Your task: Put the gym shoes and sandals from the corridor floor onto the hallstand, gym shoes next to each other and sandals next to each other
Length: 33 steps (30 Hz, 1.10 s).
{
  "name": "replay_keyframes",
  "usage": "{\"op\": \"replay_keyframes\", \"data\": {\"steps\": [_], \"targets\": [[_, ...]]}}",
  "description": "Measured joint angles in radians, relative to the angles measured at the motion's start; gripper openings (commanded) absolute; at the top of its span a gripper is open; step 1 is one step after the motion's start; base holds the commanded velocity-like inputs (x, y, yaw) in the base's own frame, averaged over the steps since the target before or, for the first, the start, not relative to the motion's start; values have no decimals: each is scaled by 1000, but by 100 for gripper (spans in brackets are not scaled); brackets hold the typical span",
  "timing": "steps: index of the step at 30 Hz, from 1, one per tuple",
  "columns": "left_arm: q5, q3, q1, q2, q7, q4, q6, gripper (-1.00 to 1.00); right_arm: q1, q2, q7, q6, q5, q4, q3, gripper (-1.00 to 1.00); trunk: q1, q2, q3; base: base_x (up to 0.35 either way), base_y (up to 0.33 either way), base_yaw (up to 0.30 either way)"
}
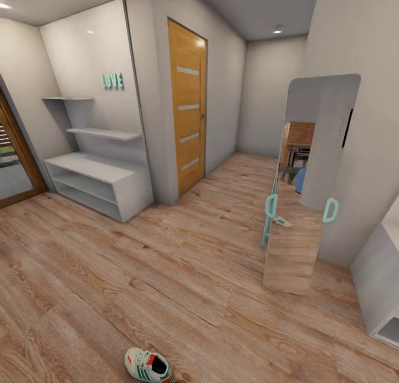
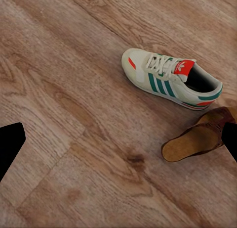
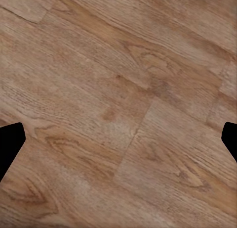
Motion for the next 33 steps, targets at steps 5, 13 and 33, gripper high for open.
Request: {"op": "replay_keyframes", "data": {"steps": [5, 13, 33], "targets": [[0, 0, 0, 0, 0, 0, 1, 100, 0, 0, 0, 0, 0, 0, 0, 100, 0, 0, 0, -31, 0, 0], [0, 0, 0, 0, 0, 0, 1, 100, 0, 0, 0, 0, 0, 0, 0, 100, 0, 0, 0, -36, 0, 0], [0, 0, 0, 0, 0, 0, 1, 100, 0, 0, 0, 0, 0, 0, 0, 100, 0, 0, 0, -71, 0, 0]]}}
